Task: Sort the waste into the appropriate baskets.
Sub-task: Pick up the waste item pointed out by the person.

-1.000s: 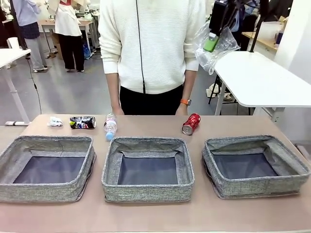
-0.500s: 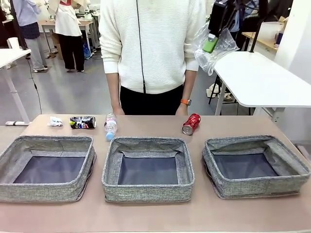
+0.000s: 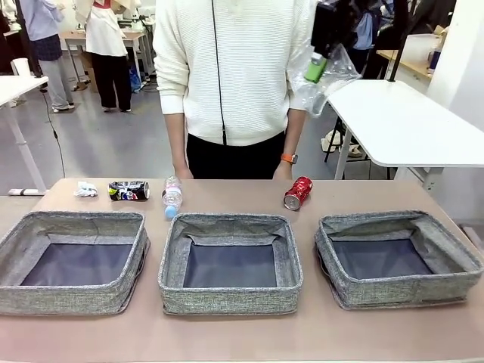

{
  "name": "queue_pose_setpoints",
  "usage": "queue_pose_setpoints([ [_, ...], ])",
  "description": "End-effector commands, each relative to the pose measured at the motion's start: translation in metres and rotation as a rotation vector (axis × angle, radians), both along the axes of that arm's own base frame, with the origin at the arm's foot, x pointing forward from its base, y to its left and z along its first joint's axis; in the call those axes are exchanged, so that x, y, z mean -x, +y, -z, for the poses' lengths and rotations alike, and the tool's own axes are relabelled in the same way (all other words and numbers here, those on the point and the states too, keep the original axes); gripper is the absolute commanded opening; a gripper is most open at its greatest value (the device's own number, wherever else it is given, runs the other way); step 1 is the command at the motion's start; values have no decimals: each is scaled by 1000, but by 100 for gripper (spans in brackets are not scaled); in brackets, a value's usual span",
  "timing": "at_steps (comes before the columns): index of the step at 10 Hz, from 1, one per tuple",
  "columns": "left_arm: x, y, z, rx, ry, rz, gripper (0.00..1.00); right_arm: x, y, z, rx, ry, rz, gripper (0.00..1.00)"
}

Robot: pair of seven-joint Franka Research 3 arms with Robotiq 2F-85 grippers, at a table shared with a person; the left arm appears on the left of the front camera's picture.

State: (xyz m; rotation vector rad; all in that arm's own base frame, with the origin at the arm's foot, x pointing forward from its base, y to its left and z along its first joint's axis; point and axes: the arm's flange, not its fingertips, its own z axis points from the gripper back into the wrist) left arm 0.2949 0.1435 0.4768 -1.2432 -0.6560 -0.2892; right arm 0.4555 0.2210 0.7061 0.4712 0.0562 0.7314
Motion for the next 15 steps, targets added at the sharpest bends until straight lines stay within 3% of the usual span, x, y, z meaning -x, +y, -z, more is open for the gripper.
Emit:
queue_pose_setpoints([
  [1, 0, -1, -2, 21, -26, -1, 100, 5, 39, -22, 25, 72, 190, 1],
  [2, 0, -1, -2, 21, -26, -1, 100, 14, 59, -27, 47, 102, 278, 1],
  [3, 0, -1, -2, 21, -26, -1, 100, 32, 96, -37, 192, 90, 402, 1],
  [6, 0, -1, -2, 21, -26, -1, 100, 61, 189, -49, 507, 150, 505, 1],
  [7, 0, -1, -2, 21, -26, -1, 100, 66, 212, -46, 569, 163, 482, 1],
  [10, 0, -1, -2, 21, -26, -1, 100, 72, 235, -36, 621, 216, 512, 1],
  [15, 0, -1, -2, 21, -26, -1, 100, 87, 227, -51, 588, 257, 606, 1],
])
